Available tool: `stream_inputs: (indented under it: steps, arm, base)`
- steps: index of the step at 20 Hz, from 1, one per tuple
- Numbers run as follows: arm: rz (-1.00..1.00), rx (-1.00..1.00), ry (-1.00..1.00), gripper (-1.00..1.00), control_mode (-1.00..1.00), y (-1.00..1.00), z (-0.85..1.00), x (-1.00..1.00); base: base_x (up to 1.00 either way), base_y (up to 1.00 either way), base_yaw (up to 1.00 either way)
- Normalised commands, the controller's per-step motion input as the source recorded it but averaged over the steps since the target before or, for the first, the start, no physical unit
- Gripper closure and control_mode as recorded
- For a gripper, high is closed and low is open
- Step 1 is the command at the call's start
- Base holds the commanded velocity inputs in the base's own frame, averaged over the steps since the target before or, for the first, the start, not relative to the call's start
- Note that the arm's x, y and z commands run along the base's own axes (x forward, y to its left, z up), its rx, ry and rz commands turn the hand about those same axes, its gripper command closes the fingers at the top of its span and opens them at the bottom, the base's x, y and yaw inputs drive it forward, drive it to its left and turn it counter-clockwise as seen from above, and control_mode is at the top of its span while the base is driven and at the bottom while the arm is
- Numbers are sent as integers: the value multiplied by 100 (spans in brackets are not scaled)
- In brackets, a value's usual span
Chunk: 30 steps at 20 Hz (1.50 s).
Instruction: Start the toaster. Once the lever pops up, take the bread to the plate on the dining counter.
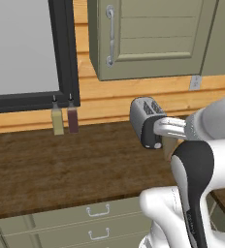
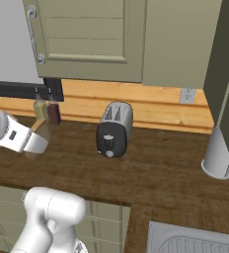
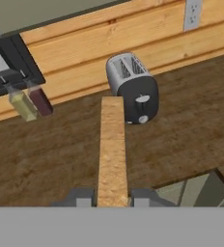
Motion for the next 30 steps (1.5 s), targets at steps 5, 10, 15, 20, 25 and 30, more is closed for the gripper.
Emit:
stream_inputs:
  steps: [5,10,15,20,25,30]
  arm:
    - [2,0,0,100,-100,23,3,-33]
    - [11,0,0,100,-100,31,0,-5]
    - [2,0,2,100,-100,4,0,0]
    - [0,0,0,100,-100,0,0,0]
    - [0,0,0,100,-100,0,0,0]
    - [0,0,0,100,100,0,0,-4]
  base:
    - [0,0,0]
    - [0,0,0]
    - [0,0,0]
    - [0,0,0]
    - [0,0,0]
    - [-49,0,3]
